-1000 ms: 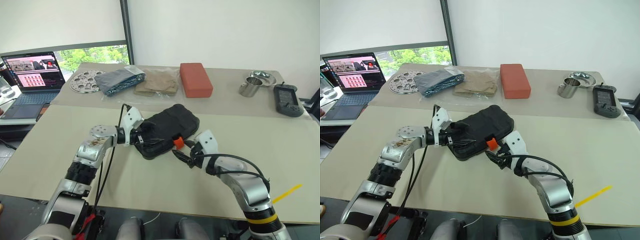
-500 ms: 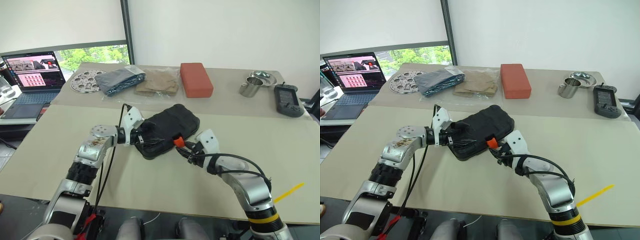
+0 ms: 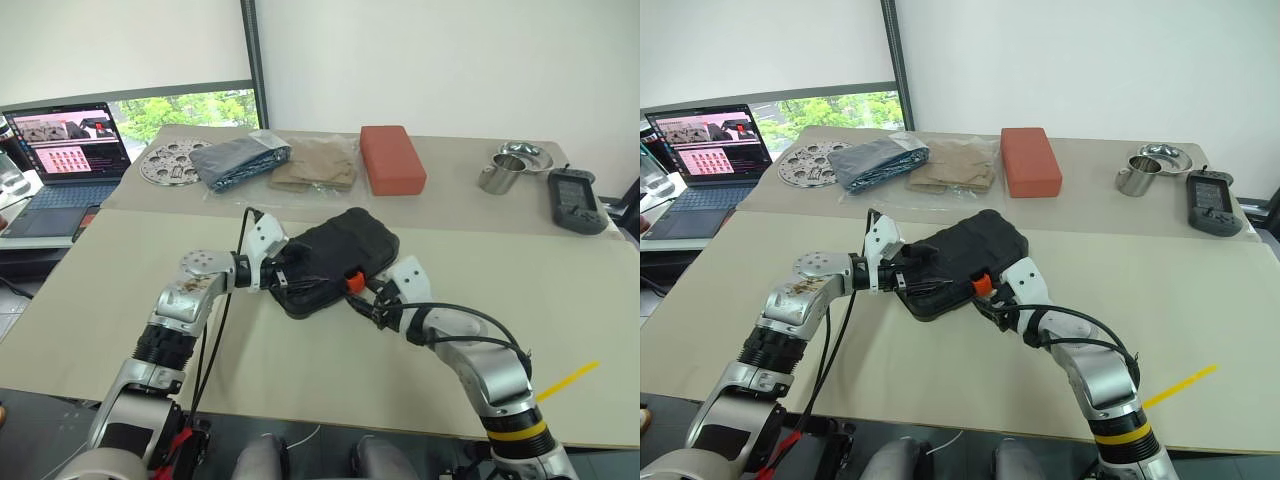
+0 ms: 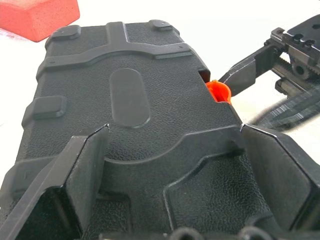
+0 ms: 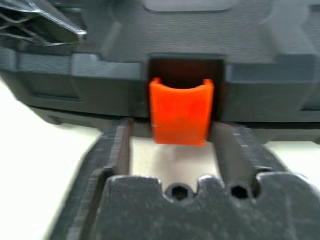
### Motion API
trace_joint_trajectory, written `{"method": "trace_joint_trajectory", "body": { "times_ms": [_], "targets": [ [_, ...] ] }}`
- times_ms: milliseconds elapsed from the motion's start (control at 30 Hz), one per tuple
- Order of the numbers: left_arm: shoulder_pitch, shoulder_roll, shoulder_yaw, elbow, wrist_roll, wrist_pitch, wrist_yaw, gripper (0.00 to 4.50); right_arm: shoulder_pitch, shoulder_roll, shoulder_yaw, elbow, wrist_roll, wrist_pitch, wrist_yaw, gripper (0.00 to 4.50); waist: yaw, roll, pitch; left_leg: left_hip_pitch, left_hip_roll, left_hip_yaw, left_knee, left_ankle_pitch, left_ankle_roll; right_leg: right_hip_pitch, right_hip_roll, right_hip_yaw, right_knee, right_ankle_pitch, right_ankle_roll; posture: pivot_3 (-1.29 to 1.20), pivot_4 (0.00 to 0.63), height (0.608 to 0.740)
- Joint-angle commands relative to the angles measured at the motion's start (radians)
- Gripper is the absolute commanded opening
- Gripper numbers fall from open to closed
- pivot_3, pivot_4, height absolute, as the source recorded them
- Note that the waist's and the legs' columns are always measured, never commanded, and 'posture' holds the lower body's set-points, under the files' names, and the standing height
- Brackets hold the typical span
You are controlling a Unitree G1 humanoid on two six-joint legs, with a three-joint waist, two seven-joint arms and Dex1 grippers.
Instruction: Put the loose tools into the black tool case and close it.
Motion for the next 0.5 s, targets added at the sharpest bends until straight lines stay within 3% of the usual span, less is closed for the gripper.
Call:
{"method": "trace_joint_trajectory", "body": {
  "times_ms": [33, 333, 433, 500],
  "targets": [
    [0.006, -0.008, -0.003, -0.007, 0.006, 0.0, -0.004, 4.5, -0.009, -0.009, -0.036, -0.044, 0.004, -0.014, -0.008, 3.75, 0.0, 0.0, 0.0, 0.0, 0.0, 0.0, 0.0, 0.0, 0.0, 0.0, 0.0, 0.0, 0.0, 0.0, 0.0, 0.0, 0.15, 0.74],
    [-0.002, -0.013, -0.006, 0.015, 0.012, -0.012, -0.011, 4.5, 0.048, -0.06, -0.083, -0.102, 0.022, 0.023, 0.004, 3.75, 0.002, 0.0, 0.0, -0.001, -0.001, -0.002, -0.001, 0.0, 0.0, 0.0, 0.0, 0.0, -0.001, 0.0, 0.001, 0.0, 0.15, 0.74],
    [-0.006, -0.018, -0.01, 0.022, 0.014, -0.016, -0.014, 4.5, 0.053, -0.063, -0.083, -0.108, 0.021, 0.027, 0.003, 3.13, 0.002, 0.0, 0.0, -0.001, -0.001, -0.002, -0.001, 0.0, 0.0, 0.0, 0.0, 0.0, -0.001, 0.0, 0.001, 0.0, 0.15, 0.74],
    [-0.006, -0.021, -0.011, 0.023, 0.016, -0.017, -0.014, 4.5, 0.049, -0.059, -0.077, -0.111, 0.02, 0.03, 0.001, 2.44, 0.002, 0.0, 0.0, -0.001, -0.001, -0.002, -0.001, 0.0, 0.001, 0.0, 0.0, 0.0, -0.001, 0.0, 0.001, 0.0, 0.15, 0.74]
  ]
}}
